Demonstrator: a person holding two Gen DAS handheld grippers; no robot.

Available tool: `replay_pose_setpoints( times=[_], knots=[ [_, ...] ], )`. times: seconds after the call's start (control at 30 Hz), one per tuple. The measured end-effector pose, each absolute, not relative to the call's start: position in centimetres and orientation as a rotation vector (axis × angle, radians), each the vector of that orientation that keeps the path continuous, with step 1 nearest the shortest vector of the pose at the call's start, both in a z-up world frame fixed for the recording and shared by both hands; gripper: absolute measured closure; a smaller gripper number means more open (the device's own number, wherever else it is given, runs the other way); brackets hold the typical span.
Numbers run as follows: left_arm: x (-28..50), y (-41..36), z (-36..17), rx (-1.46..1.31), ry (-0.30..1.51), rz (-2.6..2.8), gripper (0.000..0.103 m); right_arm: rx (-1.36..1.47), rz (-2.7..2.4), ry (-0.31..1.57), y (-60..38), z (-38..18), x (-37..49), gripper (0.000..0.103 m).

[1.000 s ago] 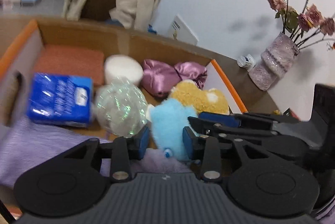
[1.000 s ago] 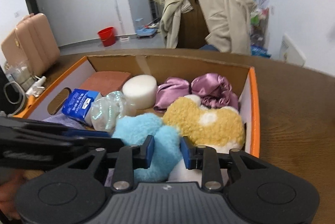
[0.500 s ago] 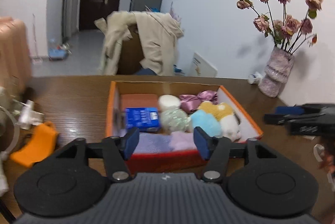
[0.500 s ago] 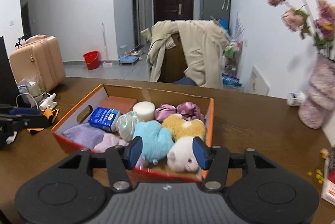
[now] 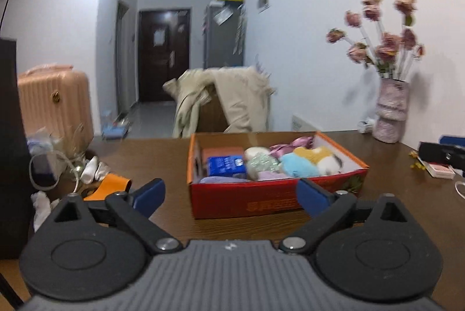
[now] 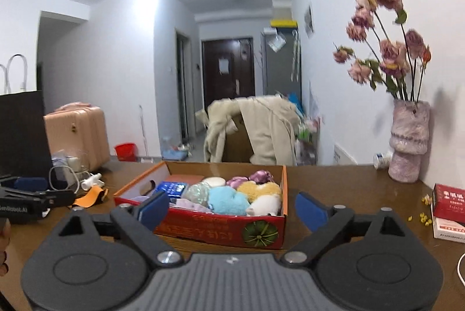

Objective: Organize soft objects

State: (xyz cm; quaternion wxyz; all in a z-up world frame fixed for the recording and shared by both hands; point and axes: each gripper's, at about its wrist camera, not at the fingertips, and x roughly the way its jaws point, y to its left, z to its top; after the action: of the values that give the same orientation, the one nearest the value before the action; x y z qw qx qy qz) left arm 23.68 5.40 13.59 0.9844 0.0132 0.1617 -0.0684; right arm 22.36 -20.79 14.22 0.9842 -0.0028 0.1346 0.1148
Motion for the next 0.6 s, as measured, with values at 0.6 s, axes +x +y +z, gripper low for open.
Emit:
replay_pose_setpoints(
  times=[0.6],
  knots=[
    [19.2, 4.8, 12.0, -0.002, 0.263, -0.137, 0.0, 0.006, 0.204, 0.206, -19.6, 11.6, 18.4, 0.008]
  ],
)
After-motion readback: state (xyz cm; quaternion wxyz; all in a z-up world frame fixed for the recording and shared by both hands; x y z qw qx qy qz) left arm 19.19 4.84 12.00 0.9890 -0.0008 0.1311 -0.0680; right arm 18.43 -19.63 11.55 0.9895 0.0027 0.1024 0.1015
